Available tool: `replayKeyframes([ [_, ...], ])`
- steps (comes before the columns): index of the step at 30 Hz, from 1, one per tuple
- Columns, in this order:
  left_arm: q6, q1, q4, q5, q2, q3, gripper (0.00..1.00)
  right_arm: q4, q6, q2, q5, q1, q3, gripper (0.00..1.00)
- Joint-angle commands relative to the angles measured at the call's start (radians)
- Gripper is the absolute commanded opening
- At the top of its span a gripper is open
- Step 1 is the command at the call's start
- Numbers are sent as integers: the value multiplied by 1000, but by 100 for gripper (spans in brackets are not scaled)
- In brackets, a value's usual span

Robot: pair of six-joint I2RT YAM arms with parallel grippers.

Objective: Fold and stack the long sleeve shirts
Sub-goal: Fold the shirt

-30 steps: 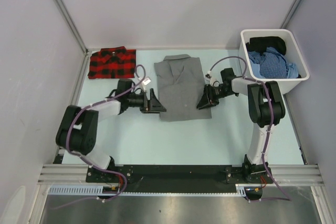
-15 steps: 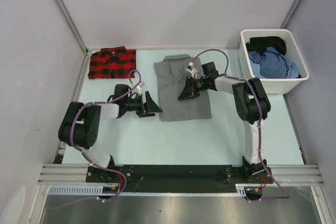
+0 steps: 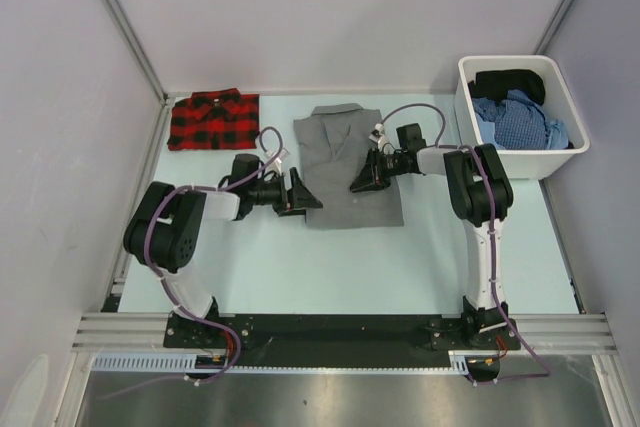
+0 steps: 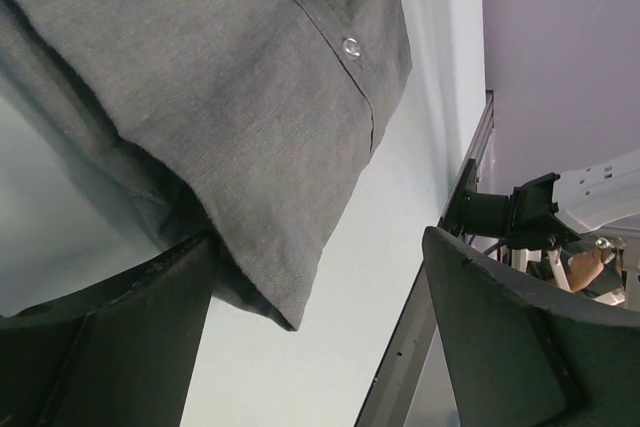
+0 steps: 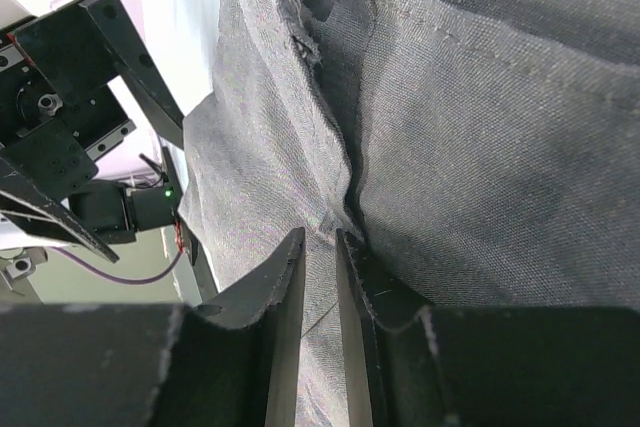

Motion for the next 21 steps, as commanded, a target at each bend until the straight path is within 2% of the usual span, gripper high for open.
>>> replayKeyframes([
  [1,-38,-35,66,40,23,44,86,10,-11,6,83,2,-6,24],
  [4,-30,-72,38,78,22,31,82,13,-5,12,91,-1,-3,24],
  [7,29,-92,-60,98,8,7,78,14,-2,14,106,-8,-6,23],
  [12,123,-80,-210,111,-18,-27,72,-6,-11,16,114,-18,-1,23],
  [17,180,-42,-321,71,-47,-16,71,-17,-28,9,116,-18,-7,23],
  [21,322,-2,-517,52,-105,4,68,-20,-22,-7,90,-20,2,24],
])
